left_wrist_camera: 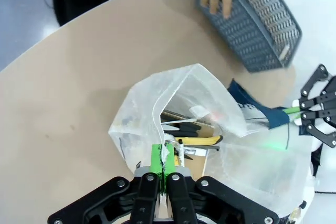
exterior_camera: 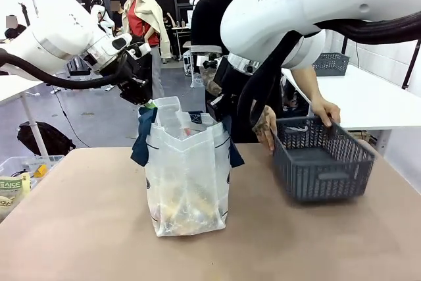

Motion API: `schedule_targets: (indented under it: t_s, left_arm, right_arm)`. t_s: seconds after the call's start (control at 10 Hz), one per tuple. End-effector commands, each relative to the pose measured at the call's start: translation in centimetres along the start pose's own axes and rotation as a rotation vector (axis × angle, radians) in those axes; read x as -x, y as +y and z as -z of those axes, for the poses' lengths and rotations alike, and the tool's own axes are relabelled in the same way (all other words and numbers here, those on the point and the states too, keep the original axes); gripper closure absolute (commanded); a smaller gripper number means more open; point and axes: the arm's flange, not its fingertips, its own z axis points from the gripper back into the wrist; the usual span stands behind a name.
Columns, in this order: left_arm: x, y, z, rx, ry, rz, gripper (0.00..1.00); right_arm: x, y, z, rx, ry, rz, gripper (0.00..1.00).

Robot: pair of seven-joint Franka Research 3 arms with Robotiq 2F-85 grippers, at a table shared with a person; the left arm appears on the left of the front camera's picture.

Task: Transfer purchased items from the store into the shopping bag.
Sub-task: Move the Reusable shopping bag to the right side of the table.

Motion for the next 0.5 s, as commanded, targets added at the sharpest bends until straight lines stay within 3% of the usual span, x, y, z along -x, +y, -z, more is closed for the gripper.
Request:
schedule_targets:
  t_s: [0.0, 0.2, 0.4]
  left_arm:
    - [-0.5, 1.1, 0.2, 0.101, 0.027, 0.039, 0.84]
    - [-1.0, 1.3, 0.9, 0.158, 0.032, 0.043, 0.45]
    - [-1.5, 1.3, 1.6, 0.228, 0.012, 0.057, 0.45]
  right_arm:
    - [-0.9, -1.3, 0.0, -0.050, -0.019, -0.013, 1.00]
    - [-1.6, -1.3, 0.1, -0.061, -0.040, -0.030, 1.00]
    - [-2.2, -1.2, 0.1, -0.067, -0.053, -0.039, 1.00]
